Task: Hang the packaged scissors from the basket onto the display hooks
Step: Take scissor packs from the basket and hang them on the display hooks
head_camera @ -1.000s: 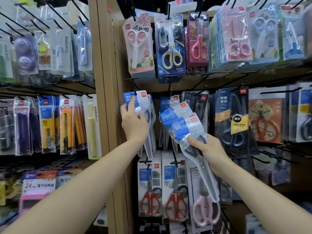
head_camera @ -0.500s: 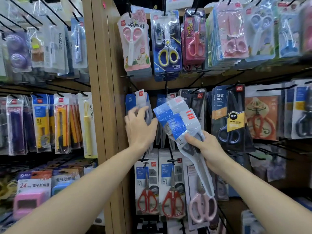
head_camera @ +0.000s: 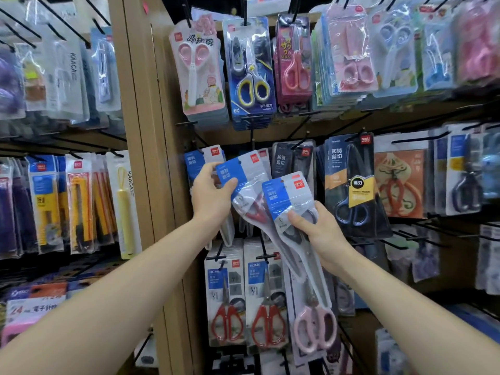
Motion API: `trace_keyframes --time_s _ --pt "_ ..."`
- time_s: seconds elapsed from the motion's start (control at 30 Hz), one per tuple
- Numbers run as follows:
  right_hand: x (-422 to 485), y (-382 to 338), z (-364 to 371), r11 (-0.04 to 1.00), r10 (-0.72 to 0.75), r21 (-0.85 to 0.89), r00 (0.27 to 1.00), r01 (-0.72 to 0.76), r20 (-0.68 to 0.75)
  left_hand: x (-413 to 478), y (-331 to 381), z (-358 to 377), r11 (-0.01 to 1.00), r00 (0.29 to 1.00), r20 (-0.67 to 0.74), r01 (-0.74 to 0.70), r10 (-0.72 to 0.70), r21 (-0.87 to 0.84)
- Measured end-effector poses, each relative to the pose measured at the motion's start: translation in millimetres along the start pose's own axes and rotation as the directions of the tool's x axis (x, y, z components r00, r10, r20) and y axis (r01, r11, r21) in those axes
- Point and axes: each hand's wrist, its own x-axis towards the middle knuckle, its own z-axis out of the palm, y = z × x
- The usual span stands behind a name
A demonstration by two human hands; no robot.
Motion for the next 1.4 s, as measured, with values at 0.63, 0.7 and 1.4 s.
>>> trace_keyframes --time_s 0.63,0.7,1.4 --pt "2 5 -5 0.997 -0.075 -0.031 0.977 0.07 -0.2 1 27 -1 0.991 0.997 0.011 -0.079 0.081 -0.111" --pt "2 4 -6 0.999 -0.047 -0.001 0.978 0.048 -0.201 0 28 -1 0.987 1.0 -0.009 -0.028 0.027 -0.157" --pt "-5 5 -4 0.99 -0.143 -0.044 0.965 0.136 -0.22 26 43 40 0.981 0.996 -0.07 0.042 -0.056 -0.188"
